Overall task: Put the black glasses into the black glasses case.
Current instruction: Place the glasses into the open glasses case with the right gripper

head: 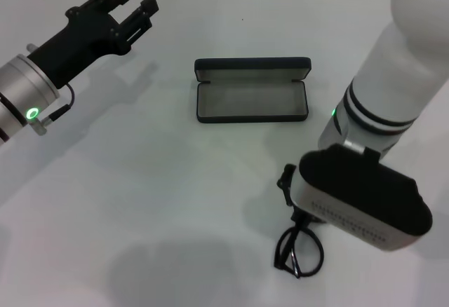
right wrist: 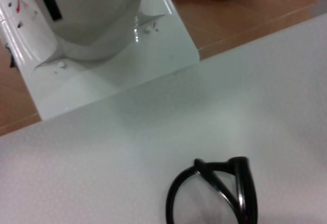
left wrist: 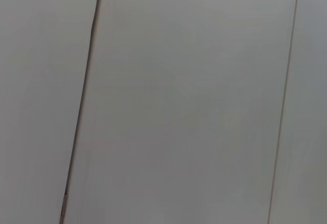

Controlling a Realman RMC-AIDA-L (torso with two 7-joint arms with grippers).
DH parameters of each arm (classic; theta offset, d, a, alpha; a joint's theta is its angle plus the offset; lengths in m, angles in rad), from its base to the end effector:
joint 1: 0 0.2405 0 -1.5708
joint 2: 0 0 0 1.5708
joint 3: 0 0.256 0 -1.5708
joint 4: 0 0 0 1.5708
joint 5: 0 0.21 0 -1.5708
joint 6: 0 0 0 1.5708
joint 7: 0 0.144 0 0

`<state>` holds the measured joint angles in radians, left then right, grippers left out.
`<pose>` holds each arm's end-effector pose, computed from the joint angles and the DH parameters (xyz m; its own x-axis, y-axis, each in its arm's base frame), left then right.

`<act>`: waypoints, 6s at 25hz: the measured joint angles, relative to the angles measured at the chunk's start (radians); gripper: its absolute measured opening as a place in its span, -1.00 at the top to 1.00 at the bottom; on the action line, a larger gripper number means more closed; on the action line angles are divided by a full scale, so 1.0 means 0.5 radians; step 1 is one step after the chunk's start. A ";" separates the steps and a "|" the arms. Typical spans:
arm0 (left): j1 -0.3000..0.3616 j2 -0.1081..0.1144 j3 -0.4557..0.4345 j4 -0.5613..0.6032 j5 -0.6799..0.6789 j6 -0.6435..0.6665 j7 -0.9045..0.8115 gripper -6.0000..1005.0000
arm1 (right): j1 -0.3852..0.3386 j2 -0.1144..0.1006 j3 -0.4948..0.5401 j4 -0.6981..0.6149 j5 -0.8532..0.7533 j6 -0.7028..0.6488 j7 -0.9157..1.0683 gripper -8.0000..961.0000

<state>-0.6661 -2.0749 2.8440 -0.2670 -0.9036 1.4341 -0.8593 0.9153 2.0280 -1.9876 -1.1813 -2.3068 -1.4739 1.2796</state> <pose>-0.2777 0.3636 0.0068 0.5953 0.0565 0.8015 0.6492 -0.6216 -0.4383 0.1009 0.3166 -0.0985 0.3579 0.9090 0.2136 0.7543 -0.4163 0.5076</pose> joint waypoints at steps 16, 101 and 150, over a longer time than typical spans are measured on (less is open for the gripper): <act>-0.024 0.009 0.000 0.004 -0.053 0.019 0.013 -0.10 | -0.276 0.000 0.825 -0.139 0.153 0.455 0.429 0.85; -0.183 0.018 0.003 0.000 -0.024 -0.052 0.013 -0.10 | -0.624 -0.001 0.233 -0.070 -0.324 1.236 1.109 0.54; -0.226 -0.004 0.003 0.003 -0.024 -0.074 0.025 -0.11 | -0.274 0.000 -0.205 0.391 -0.109 1.917 1.200 0.53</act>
<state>-0.7793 -2.0770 2.8455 -0.2657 -0.9158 1.3973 -0.8466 0.7785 2.0279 -2.0903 -0.9859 -2.3611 -0.5152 1.8798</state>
